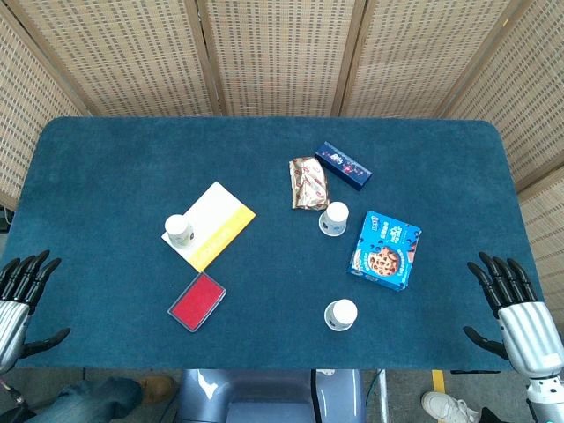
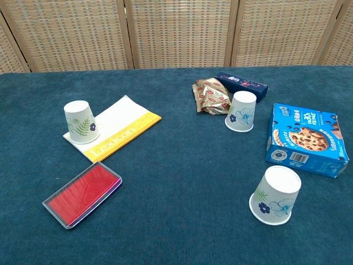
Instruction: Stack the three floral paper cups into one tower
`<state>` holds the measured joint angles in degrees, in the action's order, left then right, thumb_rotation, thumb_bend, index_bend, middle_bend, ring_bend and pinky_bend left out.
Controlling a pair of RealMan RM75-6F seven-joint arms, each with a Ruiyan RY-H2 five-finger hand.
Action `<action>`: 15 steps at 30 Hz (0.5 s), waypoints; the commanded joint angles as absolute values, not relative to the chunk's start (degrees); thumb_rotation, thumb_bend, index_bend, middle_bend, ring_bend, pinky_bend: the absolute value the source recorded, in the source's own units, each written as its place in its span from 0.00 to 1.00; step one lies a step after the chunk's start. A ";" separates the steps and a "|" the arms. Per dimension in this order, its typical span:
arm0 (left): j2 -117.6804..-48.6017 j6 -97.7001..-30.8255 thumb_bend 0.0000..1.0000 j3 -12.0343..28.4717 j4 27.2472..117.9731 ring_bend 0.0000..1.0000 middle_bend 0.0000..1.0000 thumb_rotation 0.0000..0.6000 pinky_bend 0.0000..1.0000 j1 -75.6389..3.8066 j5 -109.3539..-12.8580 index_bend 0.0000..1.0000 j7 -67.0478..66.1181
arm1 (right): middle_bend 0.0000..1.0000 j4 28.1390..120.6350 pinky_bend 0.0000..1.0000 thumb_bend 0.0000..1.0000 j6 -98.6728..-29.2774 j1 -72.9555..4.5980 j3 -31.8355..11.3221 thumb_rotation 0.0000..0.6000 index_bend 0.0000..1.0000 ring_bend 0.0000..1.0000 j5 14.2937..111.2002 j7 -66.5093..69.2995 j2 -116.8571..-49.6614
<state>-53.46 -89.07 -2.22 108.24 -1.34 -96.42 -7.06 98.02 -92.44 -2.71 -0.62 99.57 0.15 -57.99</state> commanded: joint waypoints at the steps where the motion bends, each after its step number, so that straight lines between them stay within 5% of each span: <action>1: -53.49 -89.03 0.00 -2.16 108.20 0.00 0.00 1.00 0.00 -1.37 -96.29 0.00 -7.07 | 0.00 97.97 0.00 0.00 -92.20 -2.81 -0.64 1.00 0.07 0.00 99.43 0.15 -58.05; 8: -54.03 -88.80 0.00 -1.58 108.02 0.00 0.00 1.00 0.00 -1.60 -95.36 0.00 -7.60 | 0.00 97.93 0.00 0.00 -88.69 -5.25 -1.59 1.00 0.08 0.00 98.48 0.31 -58.27; 15: -55.02 -87.41 0.00 -1.02 108.25 0.00 0.00 1.00 0.00 -2.24 -93.81 0.00 -9.84 | 0.07 98.39 0.00 0.00 -78.10 -14.85 -5.79 1.00 0.17 0.00 97.27 5.97 -56.65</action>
<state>-54.80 -87.65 -1.17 108.14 -2.08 -94.10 -9.47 98.26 -82.74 -10.49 -3.48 98.09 2.79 -57.48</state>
